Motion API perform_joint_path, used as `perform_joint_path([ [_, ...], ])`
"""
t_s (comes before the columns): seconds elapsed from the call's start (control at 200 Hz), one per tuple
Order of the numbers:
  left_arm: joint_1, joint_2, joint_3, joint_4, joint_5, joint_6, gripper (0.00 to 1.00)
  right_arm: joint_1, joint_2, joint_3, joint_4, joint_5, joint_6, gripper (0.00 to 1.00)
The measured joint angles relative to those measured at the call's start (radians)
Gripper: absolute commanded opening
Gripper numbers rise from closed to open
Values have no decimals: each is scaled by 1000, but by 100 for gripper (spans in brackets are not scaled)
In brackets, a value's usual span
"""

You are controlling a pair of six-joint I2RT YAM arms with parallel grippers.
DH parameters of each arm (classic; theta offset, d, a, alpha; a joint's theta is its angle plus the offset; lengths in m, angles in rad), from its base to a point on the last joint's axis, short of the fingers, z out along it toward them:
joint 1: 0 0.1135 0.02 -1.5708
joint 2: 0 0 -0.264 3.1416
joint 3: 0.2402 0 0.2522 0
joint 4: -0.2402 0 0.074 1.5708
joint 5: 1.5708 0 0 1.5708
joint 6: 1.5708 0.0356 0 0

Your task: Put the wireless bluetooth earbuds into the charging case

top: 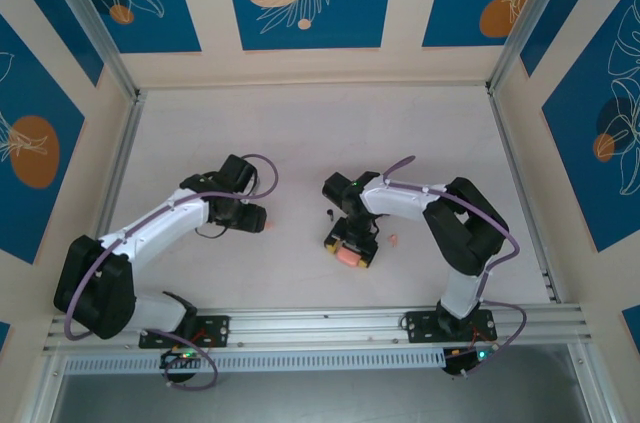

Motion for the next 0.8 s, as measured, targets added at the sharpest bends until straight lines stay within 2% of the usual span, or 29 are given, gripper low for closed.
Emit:
perform_joint_path([
  [0.195, 0, -2, 0, 0, 15, 2, 54, 0, -6, -1, -2, 6, -8, 56],
  [0.305, 0, -15, 0, 8, 39, 12, 51, 0, -29, -10, 1, 34, -9, 55],
  [0.435, 0, -87, -37, 83, 108, 37, 50, 0, -133, -39, 34, 85, -27, 55],
  [0.55, -3, -206, -141, 246, 217, 55, 46, -1, -266, -65, 125, 124, -74, 56],
  [0.8, -16, -437, -441, 772, 417, 72, 45, -18, -491, -153, 460, 127, -184, 56],
])
